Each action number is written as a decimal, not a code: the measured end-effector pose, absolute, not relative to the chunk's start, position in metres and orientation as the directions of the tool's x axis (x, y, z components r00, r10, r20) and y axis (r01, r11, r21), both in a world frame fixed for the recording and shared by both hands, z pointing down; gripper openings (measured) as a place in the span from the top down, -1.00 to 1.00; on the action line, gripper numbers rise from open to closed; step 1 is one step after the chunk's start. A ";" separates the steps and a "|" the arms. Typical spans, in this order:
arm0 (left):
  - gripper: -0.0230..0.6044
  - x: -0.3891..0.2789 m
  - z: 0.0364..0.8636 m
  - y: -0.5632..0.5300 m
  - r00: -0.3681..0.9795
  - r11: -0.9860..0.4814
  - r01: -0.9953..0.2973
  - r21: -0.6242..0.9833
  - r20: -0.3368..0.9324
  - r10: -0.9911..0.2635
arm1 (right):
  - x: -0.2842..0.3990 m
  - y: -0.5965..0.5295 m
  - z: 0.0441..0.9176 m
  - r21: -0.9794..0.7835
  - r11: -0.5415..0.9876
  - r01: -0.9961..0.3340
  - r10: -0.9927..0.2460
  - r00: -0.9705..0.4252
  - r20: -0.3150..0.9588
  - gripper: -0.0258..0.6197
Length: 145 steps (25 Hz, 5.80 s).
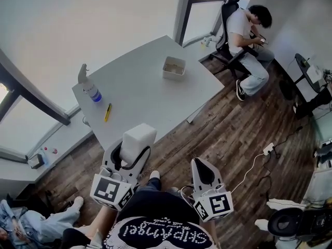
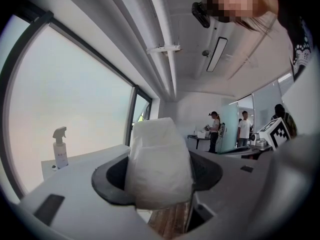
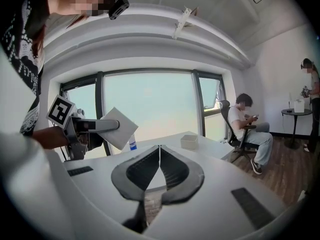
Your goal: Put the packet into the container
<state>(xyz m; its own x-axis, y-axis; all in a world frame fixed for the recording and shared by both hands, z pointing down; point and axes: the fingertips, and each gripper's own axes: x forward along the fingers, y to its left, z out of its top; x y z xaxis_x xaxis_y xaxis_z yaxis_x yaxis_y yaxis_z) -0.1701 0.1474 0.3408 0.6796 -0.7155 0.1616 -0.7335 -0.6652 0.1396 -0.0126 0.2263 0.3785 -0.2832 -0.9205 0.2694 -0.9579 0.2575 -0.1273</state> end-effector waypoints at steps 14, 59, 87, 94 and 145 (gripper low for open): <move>0.04 -0.151 0.350 0.116 0.701 -0.683 -0.713 0.159 0.187 -0.688 | 0.002 0.192 0.394 -0.153 0.239 -0.959 -0.911 -0.276 0.308 0.87; 0.04 -0.059 0.347 -0.006 0.553 -0.530 -0.831 0.170 0.148 -0.820 | 0.103 0.035 0.404 -0.194 0.415 -0.889 -0.825 -0.458 0.332 0.87; 0.04 -0.076 0.357 -0.078 0.575 -0.549 -0.818 0.173 0.207 -0.792 | 0.084 -0.021 0.414 -0.218 0.383 -0.898 -0.819 -0.439 0.371 0.87; 0.04 -0.077 0.352 -0.090 0.530 -0.506 -0.847 0.162 0.192 -0.826 | 0.093 -0.042 0.408 -0.214 0.408 -0.887 -0.808 -0.460 0.368 0.87; 0.04 0.032 0.470 -0.271 0.597 -0.606 -0.789 0.102 0.361 -0.716 | 0.142 -0.088 0.454 -0.262 0.345 -0.901 -0.761 -0.432 0.484 0.87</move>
<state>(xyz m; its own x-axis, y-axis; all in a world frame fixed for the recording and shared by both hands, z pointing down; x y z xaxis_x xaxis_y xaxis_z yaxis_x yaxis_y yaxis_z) 0.0323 -0.2709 0.4695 0.5974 -0.7163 0.3607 -0.7886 -0.6065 0.1017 0.1419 -0.0878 0.4538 -0.4321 -0.7611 0.4838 -0.9013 0.3452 -0.2620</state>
